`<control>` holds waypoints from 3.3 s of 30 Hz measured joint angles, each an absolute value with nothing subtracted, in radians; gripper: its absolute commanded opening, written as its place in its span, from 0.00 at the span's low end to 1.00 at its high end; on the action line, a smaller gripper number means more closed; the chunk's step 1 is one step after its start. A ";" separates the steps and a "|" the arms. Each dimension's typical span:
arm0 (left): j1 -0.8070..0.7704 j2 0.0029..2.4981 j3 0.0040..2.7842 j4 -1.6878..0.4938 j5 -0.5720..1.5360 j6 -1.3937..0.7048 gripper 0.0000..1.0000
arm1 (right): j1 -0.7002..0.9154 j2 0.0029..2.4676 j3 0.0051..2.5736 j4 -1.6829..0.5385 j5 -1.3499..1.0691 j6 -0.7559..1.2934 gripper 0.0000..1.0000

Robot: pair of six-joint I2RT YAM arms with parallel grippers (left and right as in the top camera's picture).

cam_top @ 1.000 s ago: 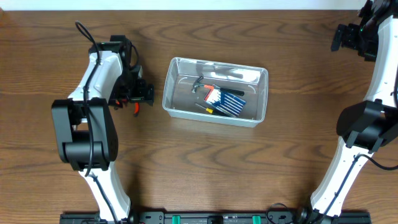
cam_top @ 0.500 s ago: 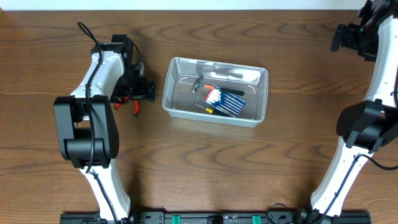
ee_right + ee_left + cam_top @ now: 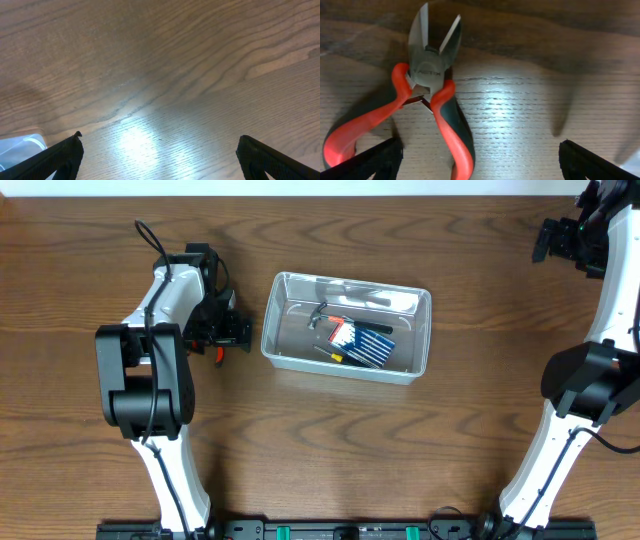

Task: Pack container
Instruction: 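Lower the left gripper over the red-and-black pliers, then close the left gripper on the pliers handle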

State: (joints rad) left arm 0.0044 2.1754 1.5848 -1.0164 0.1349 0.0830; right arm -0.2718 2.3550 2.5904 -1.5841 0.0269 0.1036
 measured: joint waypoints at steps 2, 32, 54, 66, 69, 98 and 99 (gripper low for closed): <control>0.004 2.175 1.585 -1.014 0.135 0.083 0.98 | -0.272 2.355 2.590 -1.584 0.027 0.104 0.99; 0.003 2.175 1.588 -0.983 0.104 0.051 0.98 | -0.272 2.355 2.590 -1.584 0.027 0.104 0.99; -0.047 2.175 1.588 -0.960 0.071 0.018 0.98 | -0.272 2.355 2.590 -1.584 0.027 0.104 0.99; -0.047 2.175 1.588 -0.961 0.048 -0.008 0.92 | -0.272 2.355 2.590 -1.584 0.027 0.104 0.99; -0.047 2.175 1.588 -0.961 0.045 -0.008 0.91 | -0.272 2.355 2.590 -1.584 0.027 0.104 0.99; -0.047 2.175 1.588 -0.961 0.044 -0.023 0.38 | -0.272 2.355 2.590 -1.584 0.027 0.104 0.99; -0.047 2.176 1.588 -0.960 0.044 -0.025 0.38 | -0.272 2.355 2.590 -1.584 0.027 0.104 0.99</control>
